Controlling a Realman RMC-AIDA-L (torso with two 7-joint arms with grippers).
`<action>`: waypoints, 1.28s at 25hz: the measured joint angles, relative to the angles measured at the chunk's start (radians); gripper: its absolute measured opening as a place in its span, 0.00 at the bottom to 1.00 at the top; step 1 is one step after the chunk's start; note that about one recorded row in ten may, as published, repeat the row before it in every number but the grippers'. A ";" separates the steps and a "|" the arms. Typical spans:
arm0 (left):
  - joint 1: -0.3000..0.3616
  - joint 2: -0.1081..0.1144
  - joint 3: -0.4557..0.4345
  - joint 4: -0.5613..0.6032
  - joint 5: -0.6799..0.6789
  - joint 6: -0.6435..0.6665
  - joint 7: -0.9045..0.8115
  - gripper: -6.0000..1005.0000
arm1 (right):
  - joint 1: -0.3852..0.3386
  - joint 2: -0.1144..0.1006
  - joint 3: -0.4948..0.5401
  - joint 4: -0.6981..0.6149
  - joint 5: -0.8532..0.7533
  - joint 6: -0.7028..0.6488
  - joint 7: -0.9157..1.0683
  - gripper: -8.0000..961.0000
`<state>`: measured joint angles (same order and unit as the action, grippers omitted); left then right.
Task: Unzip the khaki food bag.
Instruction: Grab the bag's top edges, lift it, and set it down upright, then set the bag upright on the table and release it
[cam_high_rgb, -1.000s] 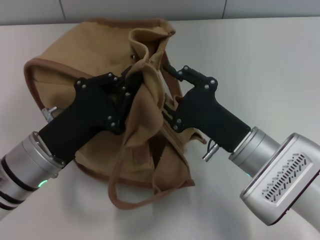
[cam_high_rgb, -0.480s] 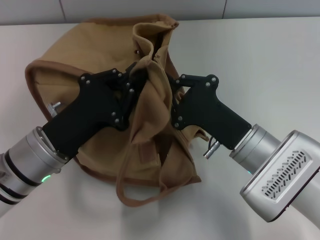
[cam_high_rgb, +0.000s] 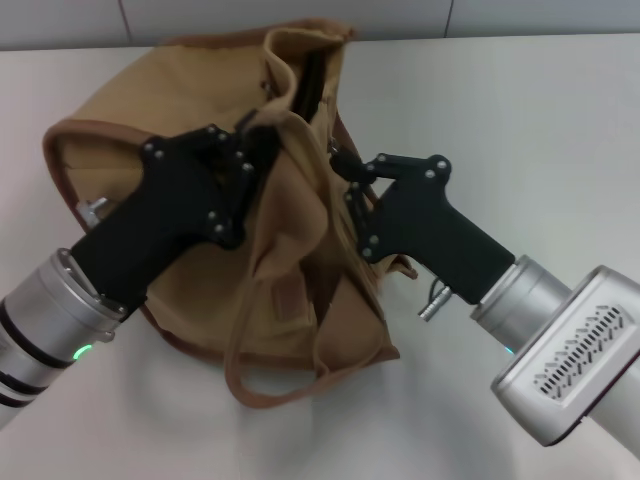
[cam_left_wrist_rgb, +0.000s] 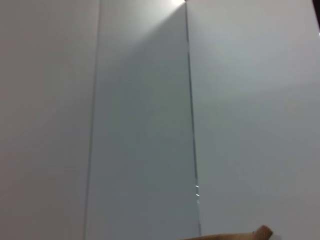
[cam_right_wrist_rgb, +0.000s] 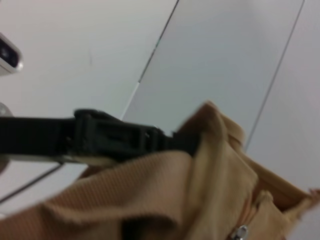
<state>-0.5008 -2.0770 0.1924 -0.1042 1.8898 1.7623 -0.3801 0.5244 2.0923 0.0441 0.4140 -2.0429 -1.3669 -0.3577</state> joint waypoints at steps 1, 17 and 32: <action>0.004 0.000 -0.012 0.000 -0.001 0.004 0.000 0.08 | -0.007 0.000 0.004 -0.003 0.000 0.000 0.003 0.03; 0.054 -0.002 -0.188 -0.049 -0.002 0.004 -0.018 0.08 | -0.097 0.000 0.087 -0.151 0.001 -0.016 0.227 0.07; 0.070 0.002 -0.212 -0.044 -0.003 -0.001 -0.068 0.09 | -0.127 -0.006 0.105 -0.226 0.001 -0.070 0.270 0.11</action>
<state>-0.4304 -2.0754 -0.0197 -0.1486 1.8871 1.7609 -0.4478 0.3978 2.0865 0.1493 0.1881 -2.0414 -1.4365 -0.0878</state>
